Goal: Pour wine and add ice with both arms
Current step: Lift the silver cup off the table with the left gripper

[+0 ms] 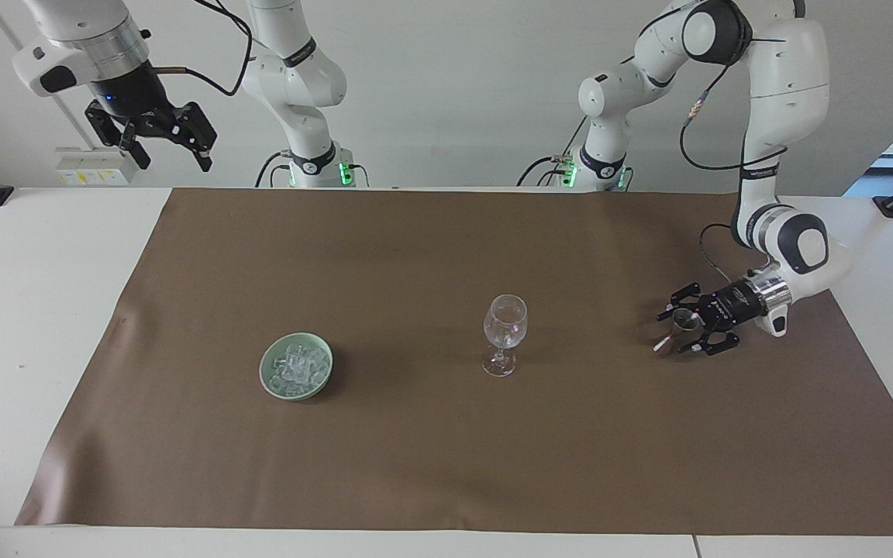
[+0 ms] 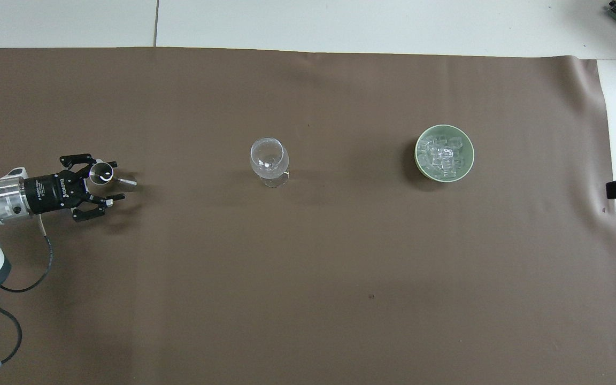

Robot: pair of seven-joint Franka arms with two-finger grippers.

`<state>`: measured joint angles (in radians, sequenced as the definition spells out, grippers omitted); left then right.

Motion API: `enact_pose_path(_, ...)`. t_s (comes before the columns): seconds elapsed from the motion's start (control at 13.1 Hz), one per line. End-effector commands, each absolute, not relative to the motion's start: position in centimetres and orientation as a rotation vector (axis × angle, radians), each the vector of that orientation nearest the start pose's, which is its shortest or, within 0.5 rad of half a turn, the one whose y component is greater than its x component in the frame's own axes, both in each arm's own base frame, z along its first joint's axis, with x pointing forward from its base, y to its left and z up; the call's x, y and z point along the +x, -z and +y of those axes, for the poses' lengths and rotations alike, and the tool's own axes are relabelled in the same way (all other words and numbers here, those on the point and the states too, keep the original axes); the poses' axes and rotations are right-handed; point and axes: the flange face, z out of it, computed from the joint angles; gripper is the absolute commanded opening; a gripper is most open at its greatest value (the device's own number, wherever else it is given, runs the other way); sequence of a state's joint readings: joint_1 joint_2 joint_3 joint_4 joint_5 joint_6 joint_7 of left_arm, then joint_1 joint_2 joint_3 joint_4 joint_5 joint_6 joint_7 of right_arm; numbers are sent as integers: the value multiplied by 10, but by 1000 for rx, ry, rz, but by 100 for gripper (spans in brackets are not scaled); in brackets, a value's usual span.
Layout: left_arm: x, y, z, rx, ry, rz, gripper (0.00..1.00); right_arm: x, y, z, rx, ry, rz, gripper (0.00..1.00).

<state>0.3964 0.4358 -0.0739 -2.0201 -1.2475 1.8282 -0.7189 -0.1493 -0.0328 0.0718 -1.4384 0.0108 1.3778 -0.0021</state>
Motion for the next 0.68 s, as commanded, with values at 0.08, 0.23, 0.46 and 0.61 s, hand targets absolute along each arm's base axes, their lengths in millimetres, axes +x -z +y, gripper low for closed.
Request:
enact_pose_path(0.08, 557, -240, 109, 1232, 844, 1616, 65, 517, -686, -37, -3118, -39, 94, 100)
enact_pose_path(0.23, 557, -241, 111, 1229, 846, 1614, 59, 517, -686, -37, -3118, -39, 94, 100)
enact_pose_path(0.46, 557, -242, 110, 1229, 853, 1608, 52, 517, -686, -37, -3118, -39, 94, 100)
enact_pose_path(0.61, 556, -242, 109, 1228, 857, 1607, 46, 516, -687, -38, -3118, -37, 96, 100)
